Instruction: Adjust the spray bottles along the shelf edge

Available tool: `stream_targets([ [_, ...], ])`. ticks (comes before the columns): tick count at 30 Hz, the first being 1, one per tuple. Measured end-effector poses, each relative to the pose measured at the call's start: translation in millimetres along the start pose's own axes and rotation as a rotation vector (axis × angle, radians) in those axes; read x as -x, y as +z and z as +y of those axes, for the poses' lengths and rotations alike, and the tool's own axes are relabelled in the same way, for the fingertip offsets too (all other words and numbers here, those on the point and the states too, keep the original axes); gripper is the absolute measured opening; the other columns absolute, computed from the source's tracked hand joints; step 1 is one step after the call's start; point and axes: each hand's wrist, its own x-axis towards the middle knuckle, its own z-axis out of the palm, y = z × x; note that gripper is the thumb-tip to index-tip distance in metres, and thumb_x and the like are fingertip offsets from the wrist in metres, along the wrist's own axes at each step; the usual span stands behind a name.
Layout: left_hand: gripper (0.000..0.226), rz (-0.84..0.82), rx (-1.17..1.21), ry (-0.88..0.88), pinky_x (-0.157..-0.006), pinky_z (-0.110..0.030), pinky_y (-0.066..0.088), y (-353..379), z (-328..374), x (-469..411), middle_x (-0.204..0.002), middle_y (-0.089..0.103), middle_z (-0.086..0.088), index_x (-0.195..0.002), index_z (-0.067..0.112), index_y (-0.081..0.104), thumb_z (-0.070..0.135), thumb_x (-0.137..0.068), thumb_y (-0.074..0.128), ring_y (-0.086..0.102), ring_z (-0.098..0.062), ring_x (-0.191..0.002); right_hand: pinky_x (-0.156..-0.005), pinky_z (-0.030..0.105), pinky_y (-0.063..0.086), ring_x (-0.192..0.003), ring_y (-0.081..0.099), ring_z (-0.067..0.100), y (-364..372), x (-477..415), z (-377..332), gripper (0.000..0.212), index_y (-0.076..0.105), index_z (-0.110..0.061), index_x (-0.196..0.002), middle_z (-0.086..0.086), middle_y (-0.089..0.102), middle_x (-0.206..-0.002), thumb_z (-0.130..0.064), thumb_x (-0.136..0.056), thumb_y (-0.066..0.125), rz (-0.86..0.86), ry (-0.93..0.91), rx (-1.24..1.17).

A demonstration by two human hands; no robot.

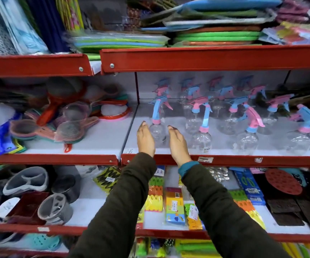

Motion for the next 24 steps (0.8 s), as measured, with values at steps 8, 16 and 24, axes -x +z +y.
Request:
stream_targets([
  [8,0.055,-0.241,-0.051,-0.162,-0.119,-0.046,0.040,-23,9,-20,-0.136,0.065,-0.020,-0.125,0.010,0.065,0.044,-0.105,0.027,0.060,-0.033,-0.130,-0.107,0.033,0.042,-0.126,0.054,0.027,32,-19,0,0.041,0.059,-0.012,-0.132,0.014,0.059,-0.141,-0.027,-0.103,0.035,0.029,0.100,0.010],
  [16,0.047,-0.286,-0.056,-0.096,-0.124,-0.042,0.032,-45,-2,1,-0.150,0.056,-0.010,-0.136,0.018,0.059,0.040,-0.106,0.030,0.050,-0.022,-0.136,-0.113,0.026,0.035,-0.136,0.050,0.023,34,16,12,0.045,0.050,-0.009,-0.144,0.010,0.055,-0.147,-0.026,-0.104,0.036,0.061,-0.035,0.117],
  [24,0.054,-0.208,-0.168,-0.029,-0.125,-0.030,0.018,-46,-1,17,-0.166,0.029,-0.009,-0.156,0.012,0.035,0.033,-0.106,0.033,0.031,-0.024,-0.154,-0.119,0.032,0.029,-0.142,0.042,0.022,28,16,2,0.047,0.044,-0.013,-0.147,0.007,0.047,-0.154,-0.027,-0.104,0.035,0.058,-0.041,0.143],
])
